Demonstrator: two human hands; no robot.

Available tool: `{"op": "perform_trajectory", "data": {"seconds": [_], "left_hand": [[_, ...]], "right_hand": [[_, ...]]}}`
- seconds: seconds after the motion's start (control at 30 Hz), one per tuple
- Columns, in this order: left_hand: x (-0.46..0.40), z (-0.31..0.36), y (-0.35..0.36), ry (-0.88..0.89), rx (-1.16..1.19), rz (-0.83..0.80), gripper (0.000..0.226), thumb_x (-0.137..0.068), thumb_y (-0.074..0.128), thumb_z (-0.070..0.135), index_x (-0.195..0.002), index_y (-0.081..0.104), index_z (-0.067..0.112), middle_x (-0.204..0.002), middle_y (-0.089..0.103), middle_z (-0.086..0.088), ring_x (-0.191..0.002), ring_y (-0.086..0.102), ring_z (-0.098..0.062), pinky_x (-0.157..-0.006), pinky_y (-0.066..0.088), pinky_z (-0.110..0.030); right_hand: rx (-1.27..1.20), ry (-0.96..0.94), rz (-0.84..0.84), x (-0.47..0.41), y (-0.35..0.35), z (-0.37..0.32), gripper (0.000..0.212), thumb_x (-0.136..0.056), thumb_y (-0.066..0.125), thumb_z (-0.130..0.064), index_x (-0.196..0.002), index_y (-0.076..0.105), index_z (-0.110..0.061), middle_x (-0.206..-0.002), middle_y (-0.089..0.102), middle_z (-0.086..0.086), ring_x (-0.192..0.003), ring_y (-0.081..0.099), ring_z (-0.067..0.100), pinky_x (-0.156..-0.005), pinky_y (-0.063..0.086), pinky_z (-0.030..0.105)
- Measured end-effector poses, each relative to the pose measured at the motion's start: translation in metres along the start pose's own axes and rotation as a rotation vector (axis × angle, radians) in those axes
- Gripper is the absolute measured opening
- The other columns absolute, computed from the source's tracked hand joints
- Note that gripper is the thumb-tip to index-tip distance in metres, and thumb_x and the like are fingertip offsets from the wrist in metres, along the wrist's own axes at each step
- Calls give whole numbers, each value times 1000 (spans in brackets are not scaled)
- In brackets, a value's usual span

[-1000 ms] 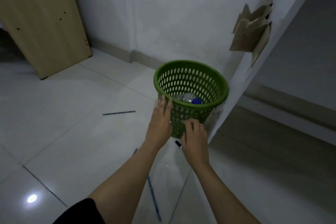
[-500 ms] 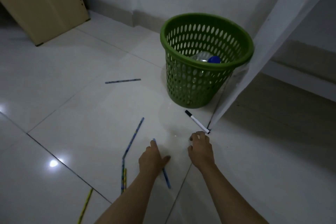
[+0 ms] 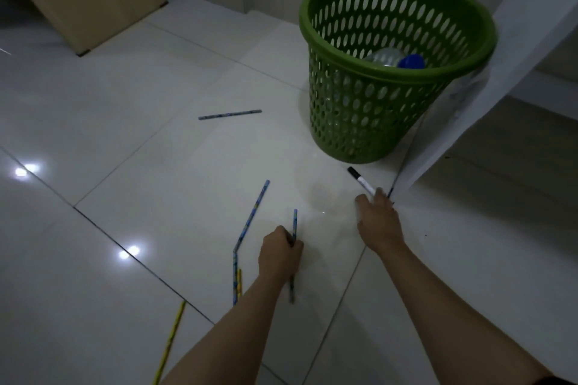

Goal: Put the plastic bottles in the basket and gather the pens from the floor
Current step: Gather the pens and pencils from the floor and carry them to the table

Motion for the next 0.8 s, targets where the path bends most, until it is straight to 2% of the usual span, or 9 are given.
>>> {"op": "perform_trajectory", "data": {"seconds": [0.07, 0.13, 0.23, 0.3, 0.43, 0.5, 0.57, 0.67, 0.8], "left_hand": [[-5, -4, -1, -17, 114, 2, 14, -88, 58, 19, -83, 49, 10, -76, 52, -3, -75, 53, -23, -67, 42, -29], [-10, -9, -2, -64, 250, 3, 10, -88, 61, 15, -85, 54, 8, -77, 59, -8, -76, 62, -28, -72, 55, -35], [-12, -15, -3, -147, 444, -30, 10, -89, 61, 10, -94, 59, 1, -86, 65, -18, -72, 65, -30, -76, 60, -42], [-12, -17, -5, -197, 539, -78, 12, -90, 60, 7, -98, 61, -2, -85, 64, -19, -69, 65, -29, -76, 60, -42], [-9, -22, -17, -202, 642, -152, 9, -90, 59, 6, -82, 61, 4, -81, 65, -18, -68, 66, -24, -68, 61, -36], [-6, -29, -25, -190, 683, -158, 9, -90, 58, 5, -81, 60, 4, -83, 64, -17, -66, 63, -20, -60, 57, -26], [1, -40, -34, -204, 697, -150, 4, -90, 58, 5, -88, 60, 2, -85, 64, -18, -65, 62, -20, -55, 56, -23], [13, -56, -48, -215, 712, -163, 7, -92, 56, 5, -89, 60, 0, -92, 64, -23, -72, 64, -28, -60, 58, -29], [32, -77, -69, -180, 552, -104, 17, -94, 50, 11, -95, 63, 0, -93, 67, -23, -81, 66, -31, -78, 60, -42]], "right_hand": [[61, 12, 73, 0, -6, 5, 46, -89, 44, 3, -134, 42, -3, -125, 48, 29, -110, 50, 41, -86, 45, 45], [4, 20, 67, 6, -8, 4, 40, -89, 47, 0, -129, 42, -2, -116, 52, 26, -99, 55, 38, -75, 47, 42], [-292, 86, -16, 24, -8, -14, 38, -79, 56, -1, -112, 39, -10, -100, 56, 18, -84, 57, 33, -61, 41, 33], [-541, 138, -84, 37, -6, -40, 33, -77, 48, 6, -101, 35, -13, -92, 55, 15, -76, 55, 28, -59, 38, 31], [-670, 67, -242, 61, 4, -108, 15, -87, 46, -5, -102, 49, -5, -110, 52, 22, -98, 55, 34, -71, 36, 29], [-662, 26, -317, 74, 15, -134, 24, -90, 45, -12, -111, 51, -1, -117, 49, 23, -107, 54, 37, -83, 42, 35], [-616, -13, -369, 86, 22, -151, 28, -92, 42, -19, -116, 51, -6, -118, 54, 20, -109, 55, 38, -91, 45, 42], [-605, -70, -431, 103, 26, -166, 29, -95, 40, -23, -118, 51, -10, -115, 63, 16, -105, 59, 36, -85, 49, 43], [-632, -83, -481, 123, 32, -180, 21, -97, 40, -16, -112, 50, -5, -108, 64, 20, -95, 60, 35, -63, 39, 32]]}}
Point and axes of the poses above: each hand's wrist, its own x-axis away from the middle knuckle, its own y-axis out of the palm, z = x × y, the point moved 5 cm from there along -x, towards the middle knuckle
